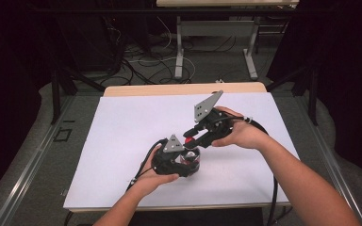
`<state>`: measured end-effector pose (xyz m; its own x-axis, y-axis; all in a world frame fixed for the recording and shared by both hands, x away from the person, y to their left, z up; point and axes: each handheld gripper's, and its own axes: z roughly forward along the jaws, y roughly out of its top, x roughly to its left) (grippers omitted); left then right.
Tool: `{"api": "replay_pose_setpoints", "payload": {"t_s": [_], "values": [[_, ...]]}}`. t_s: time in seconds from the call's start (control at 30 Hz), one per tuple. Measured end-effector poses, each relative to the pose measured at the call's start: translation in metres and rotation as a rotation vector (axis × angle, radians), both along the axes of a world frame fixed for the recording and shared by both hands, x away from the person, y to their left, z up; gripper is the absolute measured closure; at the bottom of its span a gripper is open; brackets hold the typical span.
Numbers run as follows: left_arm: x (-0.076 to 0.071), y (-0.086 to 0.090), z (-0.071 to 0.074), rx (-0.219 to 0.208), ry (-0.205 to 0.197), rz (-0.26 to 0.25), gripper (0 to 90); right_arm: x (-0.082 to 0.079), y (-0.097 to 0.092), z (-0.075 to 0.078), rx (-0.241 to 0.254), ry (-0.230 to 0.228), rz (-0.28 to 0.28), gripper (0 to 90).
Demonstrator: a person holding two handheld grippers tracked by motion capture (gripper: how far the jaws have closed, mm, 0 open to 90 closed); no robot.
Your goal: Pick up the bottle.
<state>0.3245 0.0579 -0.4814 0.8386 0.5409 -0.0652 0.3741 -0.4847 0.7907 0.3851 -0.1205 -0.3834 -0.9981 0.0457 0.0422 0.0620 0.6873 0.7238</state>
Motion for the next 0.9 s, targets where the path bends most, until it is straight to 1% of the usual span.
{"api": "replay_pose_setpoints", "payload": {"t_s": [0.03,0.07,0.1,0.13,0.17,0.2,0.23,0.27,0.3,0.33,0.37,0.4,0.43,0.5,0.53,0.57,0.6,0.63,0.67,0.7,0.8,0.9], "values": [[0.001,0.001,0.001,-0.002,-0.003,0.007,29.9,0.000,0.000,0.001,0.006,0.000,-0.031,59.2],[0.001,0.002,0.001,-0.003,0.000,0.013,29.9,-0.002,0.001,0.001,0.008,-0.011,-0.055,54.3],[0.001,0.002,0.001,-0.003,0.000,0.013,29.9,-0.002,0.001,0.001,0.008,-0.011,-0.055,54.3],[0.001,0.003,0.001,0.001,-0.002,0.014,29.9,-0.006,0.001,0.002,0.014,-0.050,-0.104,49.9],[0.003,0.004,0.001,0.001,-0.008,0.024,29.9,-0.009,0.001,0.003,0.013,-0.055,-0.146,47.3],[0.004,0.005,0.001,0.011,-0.014,0.032,29.9,-0.012,0.002,0.004,0.017,-0.071,-0.182,47.0],[0.005,0.006,0.001,0.012,-0.013,0.037,29.9,-0.015,0.002,0.004,0.021,-0.076,-0.206,47.0],[0.005,0.006,0.001,0.012,-0.013,0.037,29.9,-0.015,0.002,0.004,0.021,-0.076,-0.206,47.0],[0.005,0.006,0.000,0.005,-0.002,0.045,29.9,-0.021,0.004,0.004,0.018,-0.081,-0.264,47.1],[0.005,0.007,0.001,0.009,-0.008,0.046,30.0,-0.025,0.005,0.003,0.024,-0.083,-0.301,47.8],[0.005,0.007,0.001,0.009,-0.009,0.048,29.9,-0.027,0.004,0.002,0.030,-0.079,-0.311,48.5],[0.006,0.007,0.001,0.015,-0.017,0.049,30.0,-0.030,0.004,0.002,0.034,-0.068,-0.347,48.6],[0.006,0.008,0.002,0.015,-0.017,0.051,29.9,-0.032,0.005,0.001,0.047,-0.074,-0.373,48.9],[0.006,0.008,0.002,0.012,-0.015,0.055,29.9,-0.035,0.005,-0.001,0.067,-0.059,-0.397,51.2],[0.006,0.008,0.002,0.014,-0.017,0.057,30.0,-0.036,0.005,-0.001,0.061,-0.053,-0.407,52.8],[0.006,0.008,0.002,0.015,-0.017,0.057,30.0,-0.036,0.005,-0.001,0.061,-0.053,-0.407,52.8],[0.006,0.008,0.002,0.019,-0.019,0.056,30.0,-0.038,0.006,-0.002,0.067,-0.068,-0.417,54.8],[0.006,0.008,0.002,0.025,-0.022,0.055,30.0,-0.040,0.007,-0.003,0.071,-0.071,-0.437,55.1],[0.005,0.008,0.002,0.031,-0.020,0.051,30.0,-0.040,0.008,-0.003,0.065,-0.081,-0.432,55.0],[0.005,0.007,0.002,0.025,-0.019,0.058,30.0,-0.040,0.008,-0.003,0.065,-0.081,-0.432,55.0],[0.005,0.006,0.002,0.025,-0.019,0.051,29.9,-0.043,0.013,-0.006,0.047,-0.103,-0.437,55.4],[0.004,0.006,0.002,0.027,-0.024,0.046,29.9,-0.042,0.015,-0.007,0.038,-0.121,-0.422,56.5]]}}
